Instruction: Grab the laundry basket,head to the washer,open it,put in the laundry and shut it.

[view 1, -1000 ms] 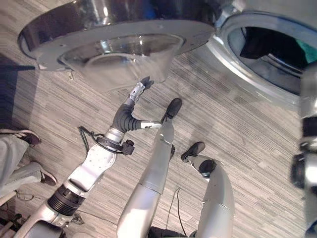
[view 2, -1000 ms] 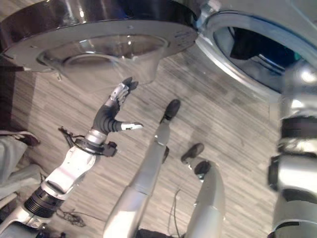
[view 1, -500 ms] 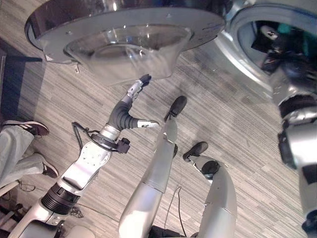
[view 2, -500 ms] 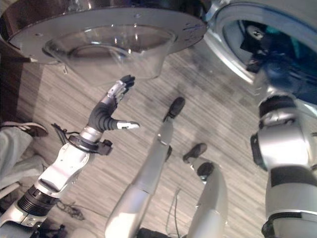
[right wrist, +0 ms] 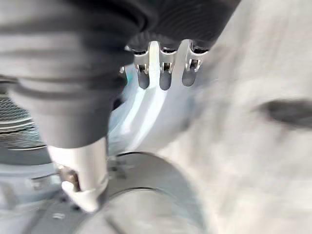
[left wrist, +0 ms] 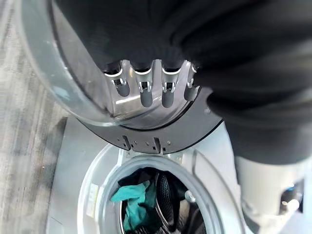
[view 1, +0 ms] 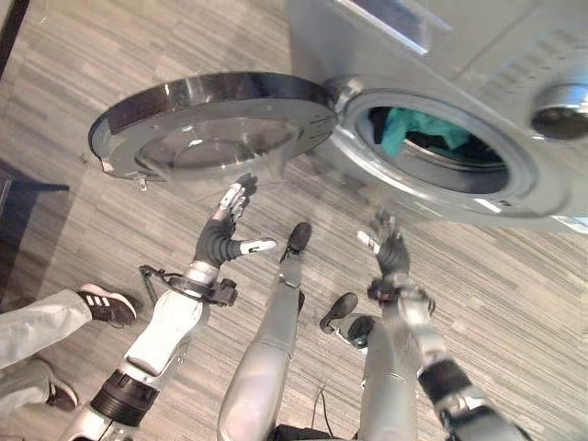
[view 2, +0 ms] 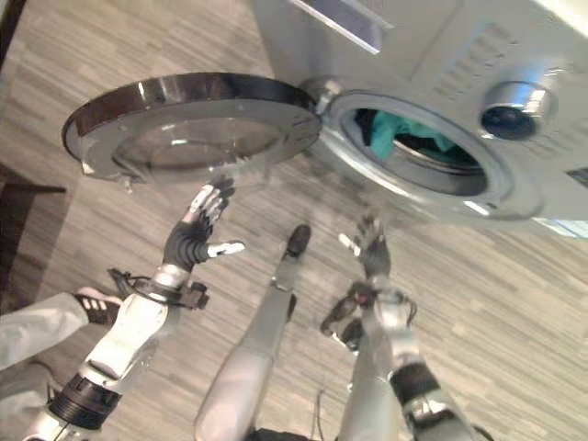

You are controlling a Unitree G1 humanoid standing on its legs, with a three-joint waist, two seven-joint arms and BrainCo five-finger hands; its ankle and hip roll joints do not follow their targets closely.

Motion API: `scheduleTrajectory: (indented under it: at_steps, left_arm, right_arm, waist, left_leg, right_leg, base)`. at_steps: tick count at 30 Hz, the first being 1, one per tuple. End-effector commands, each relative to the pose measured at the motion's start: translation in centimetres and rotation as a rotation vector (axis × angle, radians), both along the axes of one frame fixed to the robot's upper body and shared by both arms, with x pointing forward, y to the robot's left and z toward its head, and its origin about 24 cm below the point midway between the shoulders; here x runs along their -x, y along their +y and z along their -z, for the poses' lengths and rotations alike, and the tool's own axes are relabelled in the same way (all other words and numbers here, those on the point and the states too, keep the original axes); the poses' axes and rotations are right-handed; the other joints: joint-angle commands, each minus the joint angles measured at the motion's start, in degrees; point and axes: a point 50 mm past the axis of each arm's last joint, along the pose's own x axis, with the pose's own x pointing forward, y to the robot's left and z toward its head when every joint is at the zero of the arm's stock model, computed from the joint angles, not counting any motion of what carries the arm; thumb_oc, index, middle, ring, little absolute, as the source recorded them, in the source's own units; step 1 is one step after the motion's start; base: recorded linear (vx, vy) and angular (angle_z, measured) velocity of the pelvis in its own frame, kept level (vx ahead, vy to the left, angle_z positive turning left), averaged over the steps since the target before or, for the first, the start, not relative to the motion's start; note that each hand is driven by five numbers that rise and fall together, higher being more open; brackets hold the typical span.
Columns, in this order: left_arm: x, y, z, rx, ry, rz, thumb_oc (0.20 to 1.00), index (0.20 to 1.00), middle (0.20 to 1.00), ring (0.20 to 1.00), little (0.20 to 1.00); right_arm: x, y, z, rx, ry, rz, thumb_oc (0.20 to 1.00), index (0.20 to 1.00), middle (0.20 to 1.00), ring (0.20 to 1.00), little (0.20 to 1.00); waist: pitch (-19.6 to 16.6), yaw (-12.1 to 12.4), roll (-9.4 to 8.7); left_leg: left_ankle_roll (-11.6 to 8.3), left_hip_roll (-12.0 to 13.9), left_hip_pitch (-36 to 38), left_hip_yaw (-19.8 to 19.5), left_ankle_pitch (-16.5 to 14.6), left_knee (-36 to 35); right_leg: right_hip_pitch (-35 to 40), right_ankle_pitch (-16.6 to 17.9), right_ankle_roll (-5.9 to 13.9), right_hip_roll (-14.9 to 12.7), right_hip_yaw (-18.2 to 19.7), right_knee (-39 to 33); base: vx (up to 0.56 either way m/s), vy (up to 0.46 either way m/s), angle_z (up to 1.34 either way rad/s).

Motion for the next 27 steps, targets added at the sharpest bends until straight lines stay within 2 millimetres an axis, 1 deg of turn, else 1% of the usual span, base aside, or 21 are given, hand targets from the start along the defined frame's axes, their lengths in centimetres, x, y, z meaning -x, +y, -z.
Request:
scheduleTrajectory:
  at_steps: [1, 3, 5, 6, 7, 8, 9, 10, 12, 14, 15, 16, 17, 18, 19, 20, 21, 23, 24, 25, 27]
  left_arm:
    - [0.3, 0.1, 1.2, 0.029, 0.019, 0.02, 1.0, 1.0, 1.0, 1.0, 1.0]
    - [1.2, 1.5, 3.2, -0.019, 0.1, -0.044, 1.0, 1.0, 1.0, 1.0, 1.0]
    - [1.8, 2.6, 4.2, -0.04, 0.146, -0.08, 1.0, 1.0, 1.0, 1.0, 1.0]
    - [2.3, 3.5, 5.4, -0.063, 0.194, -0.132, 1.0, 1.0, 1.0, 1.0, 1.0]
    - [2.4, 3.7, 5.7, -0.069, 0.207, -0.148, 1.0, 1.0, 1.0, 1.0, 1.0]
    - [2.3, 4.0, 6.1, -0.08, 0.216, -0.169, 1.0, 1.0, 1.0, 1.0, 1.0]
    - [2.3, 4.5, 6.8, -0.096, 0.233, -0.213, 1.0, 1.0, 1.0, 1.0, 1.0]
    - [2.4, 4.8, 7.3, -0.11, 0.247, -0.24, 1.0, 1.0, 1.0, 1.0, 1.0]
    - [2.6, 5.2, 8.0, -0.128, 0.266, -0.267, 1.0, 1.0, 1.0, 1.0, 1.0]
    - [3.7, 6.6, 10.1, -0.178, 0.352, -0.324, 1.0, 1.0, 1.0, 1.0, 1.0]
    - [3.7, 6.6, 10.1, -0.178, 0.352, -0.323, 1.0, 1.0, 1.0, 1.0, 1.0]
    - [5.5, 7.5, 12.2, -0.168, 0.47, -0.34, 1.0, 1.0, 1.0, 1.0, 1.0]
    - [6.3, 7.9, 13.0, -0.162, 0.522, -0.348, 1.0, 1.0, 1.0, 1.0, 1.0]
    - [7.1, 8.4, 14.0, -0.141, 0.582, -0.371, 1.0, 1.0, 1.0, 1.0, 1.0]
    - [7.0, 8.4, 14.1, -0.14, 0.581, -0.371, 1.0, 1.0, 1.0, 1.0, 1.0]
    - [8.1, 8.5, 15.4, -0.135, 0.65, -0.394, 1.0, 1.0, 1.0, 1.0, 1.0]
    - [8.1, 8.5, 15.4, -0.135, 0.649, -0.394, 1.0, 1.0, 1.0, 1.0, 1.0]
    - [9.3, 8.4, 17.1, -0.142, 0.743, -0.404, 1.0, 1.0, 1.0, 1.0, 1.0]
    - [9.3, 8.4, 17.1, -0.142, 0.742, -0.404, 1.0, 1.0, 1.0, 1.0, 1.0]
    - [9.8, 8.0, 18.3, -0.124, 0.801, -0.412, 1.0, 1.0, 1.0, 1.0, 1.0]
    - [9.9, 7.0, 19.2, -0.125, 0.833, -0.4, 1.0, 1.0, 1.0, 1.0, 1.0]
  right_arm:
    - [0.6, -0.7, 1.2, 0.05, 0.048, -0.071, 1.0, 1.0, 1.0, 1.0, 1.0]
    - [4.0, -2.0, 4.4, 0.094, 0.214, -0.055, 1.0, 1.0, 1.0, 1.0, 1.0]
    - [5.4, -3.1, 5.3, 0.096, 0.274, -0.017, 1.0, 1.0, 1.0, 1.0, 1.0]
    - [6.4, -4.2, 5.9, 0.095, 0.313, 0.043, 1.0, 1.0, 1.0, 1.0, 1.0]
    - [6.5, -4.8, 5.8, 0.094, 0.316, 0.074, 1.0, 1.0, 1.0, 1.0, 1.0]
    - [6.6, -5.4, 5.8, 0.093, 0.321, 0.106, 1.0, 1.0, 1.0, 1.0, 1.0]
    - [6.8, -6.8, 5.5, 0.11, 0.318, 0.173, 1.0, 1.0, 1.0, 1.0, 1.0]
    - [6.8, -7.4, 5.4, 0.119, 0.317, 0.2, 1.0, 1.0, 1.0, 1.0, 1.0]
    - [6.9, -8.0, 5.4, 0.125, 0.319, 0.227, 1.0, 1.0, 1.0, 1.0, 1.0]
    - [7.5, -9.6, 5.4, 0.183, 0.34, 0.283, 1.0, 1.0, 1.0, 1.0, 1.0]
    - [7.5, -9.6, 5.4, 0.184, 0.341, 0.283, 1.0, 1.0, 1.0, 1.0, 1.0]
    - [8.0, -10.9, 5.4, 0.237, 0.37, 0.328, 1.0, 1.0, 1.0, 1.0, 1.0]
    - [8.1, -11.1, 5.6, 0.243, 0.388, 0.343, 1.0, 1.0, 1.0, 1.0, 1.0]
    - [8.0, -11.2, 5.8, 0.248, 0.406, 0.359, 1.0, 1.0, 1.0, 1.0, 1.0]
    - [8.0, -11.2, 5.8, 0.249, 0.405, 0.359, 1.0, 1.0, 1.0, 1.0, 1.0]
    - [8.4, -11.1, 6.4, 0.224, 0.44, 0.388, 1.0, 1.0, 1.0, 1.0, 1.0]
    - [8.4, -11.1, 6.4, 0.224, 0.44, 0.389, 1.0, 1.0, 1.0, 1.0, 1.0]
    - [8.6, -10.6, 7.3, 0.179, 0.487, 0.412, 1.0, 1.0, 1.0, 1.0, 1.0]
    - [8.6, -10.6, 7.3, 0.179, 0.487, 0.412, 1.0, 1.0, 1.0, 1.0, 1.0]
    - [8.0, -9.3, 7.7, 0.144, 0.501, 0.387, 1.0, 1.0, 1.0, 1.0, 1.0]
    - [8.0, -8.1, 8.1, 0.121, 0.518, 0.355, 1.0, 1.0, 1.0, 1.0, 1.0]
  waist:
    - [-2.43, -0.72, 0.09]
    - [-3.48, -1.27, 0.26]
    - [-4.1, -1.65, 0.57]
    - [-5.1, -2.08, 0.7]
    - [-5.3, -2.35, 1.03]
    - [-5.45, -2.7, 1.13]
    - [-6.03, -4.02, 1.12]
    - [-6.65, -4.45, 0.99]
    - [-6.91, -4.33, 0.75]
    - [-9.74, -4.76, -0.24]
    - [-9.59, -4.71, -0.25]
    - [-11.1, -5.95, -0.43]
    - [-11.04, -7.07, 0.12]
    - [-10.87, -8.08, 0.85]
    - [-10.71, -7.91, 0.76]
    - [-11.0, -8.15, 1.9]
    - [-10.9, -7.96, 1.85]
    - [-12.2, -7.58, 2.6]
    - [-12.15, -7.6, 2.64]
    - [-13.32, -7.38, 2.95]
    - [-13.97, -8.04, 2.92]
  left_leg:
    - [-0.55, 0.25, 1.99, 2.17, -0.66, -3.71]
    - [-1.07, 1.3, 5.28, 0.99, 0.45, -4.79]
    - [-1.24, 2.17, 7.77, 0.39, 1.21, -5.89]
    - [-1.56, 2.76, 9.18, 0.68, 1.69, -6.55]
    - [-1.74, 3.03, 9.97, 1.36, 1.52, -6.26]
    - [-1.78, 3.23, 10.17, 2.52, 1.22, -5.61]
    - [-0.32, 4.94, 11.17, 8.3, -0.53, -3.18]
    - [0.91, 6.04, 12.22, 11.1, -1.71, -2.33]
    - [1.57, 6.55, 13.68, 12.75, -2.88, -1.67]
    - [3.3, 4.91, 18.37, 13.39, -7.32, -0.6]
    - [3.46, 4.77, 18.67, 13.5, -7.42, -0.66]
    - [6.54, 2.07, 24.94, 15.11, -10.36, -1.53]
    - [7.82, 1.71, 27.72, 15.5, -10.72, -2.24]
    - [9.04, 1.29, 30.47, 15.8, -10.77, -3.73]
    - [9.18, 1.15, 30.69, 16.1, -10.74, -3.93]
    - [10.15, 1.18, 34.61, 16.13, -11.1, -5.92]
    - [10.2, 1.14, 34.78, 16.35, -11.07, -6.08]
    - [9.21, 2.68, 38.45, 16.4, -10.74, -9.64]
    - [9.19, 2.71, 38.51, 16.38, -10.73, -9.67]
    - [8.03, 4.55, 40.64, 17.29, -10.51, -11.91]
    - [7.59, 4.47, 43.29, 16.87, -11.2, -13.91]
  right_leg:
    - [6.53, -1.96, -2.43, 2.53, -0.84, -7.77]
    - [10.95, -2.64, -3.52, 3.84, -1.4, -9.69]
    - [13.91, -2.62, -4.1, 5.02, -1.56, -11.62]
    - [16.6, -2.37, -4.27, 5.6, -1.89, -13.55]
    - [17.9, -2.25, -4.38, 5.8, -2.08, -14.37]
    - [19.32, -2.0, -4.42, 6.03, -2.27, -15.64]
    - [21.84, -1.17, -4.31, 5.6, -2.82, -17.89]
    - [22.96, -0.73, -4.05, 5.28, -2.94, -18.62]
    - [24.47, -0.3, -3.7, 5.07, -2.58, -19.29]
    - [28.93, 2.83, -0.83, 2.72, -1.93, -18.58]
    - [29.18, 2.96, -0.56, 2.54, -1.88, -18.6]
    - [30.17, 13.61, 4.64, -2.02, -0.02, -11.7]
    - [29.34, 18.07, 5.64, -3.1, 2.12, -5.35]
    - [27.8, 20.54, 6.53, -3.29, 5.62, 0.8]
    - [27.59, 20.54, 6.75, -3.52, 6.06, 1.16]
    - [24.96, 20.14, 7.05, -3.15, 9.3, 6.14]
    - [24.87, 20.1, 7.1, -3.21, 9.57, 6.3]
    - [25.2, 16.5, 5.93, -3.53, 7.93, -4.03]
    - [25.29, 16.52, 5.91, -3.49, 7.89, -4.1]
    - [26.71, 20.97, 6.84, -4.14, 5.38, -24.1]
    - [26.23, 25.87, 8.72, -5.24, 6.59, -30.74]
  base:
    - [-0.06, -0.082, 0.03]
    - [-0.08, -0.095, 0.2]
    - [-0.07, -0.06, 0.23]
    - [-0.05, -0.032, 0.1]
    - [-0.06, -0.032, 0.02]
    - [-0.06, 0.019, 0.19]
    - [-0.03, 0.053, 0.28]
    - [0.04, 0.084, 0.34]
    - [0.17, 0.078, 0.28]
    - [0.34, 0.147, 0.11]
    - [0.4, 0.36, -0.06]
    - [0.37, 0.413, -0.24]
    - [0.44, 0.528, -0.24]
    - [0.18, 0.257, -0.28]
    - [0.2, 0.244, -0.2]
    - [0.12, 0.119, -0.2]
    - [0.25, 0.119, -0.18]
    - [0.18, -0.025, -0.25]
    - [0.08, -0.164, -0.34]
    - [0.07, -0.156, -0.27]
    - [0.12, -0.118, -0.46]
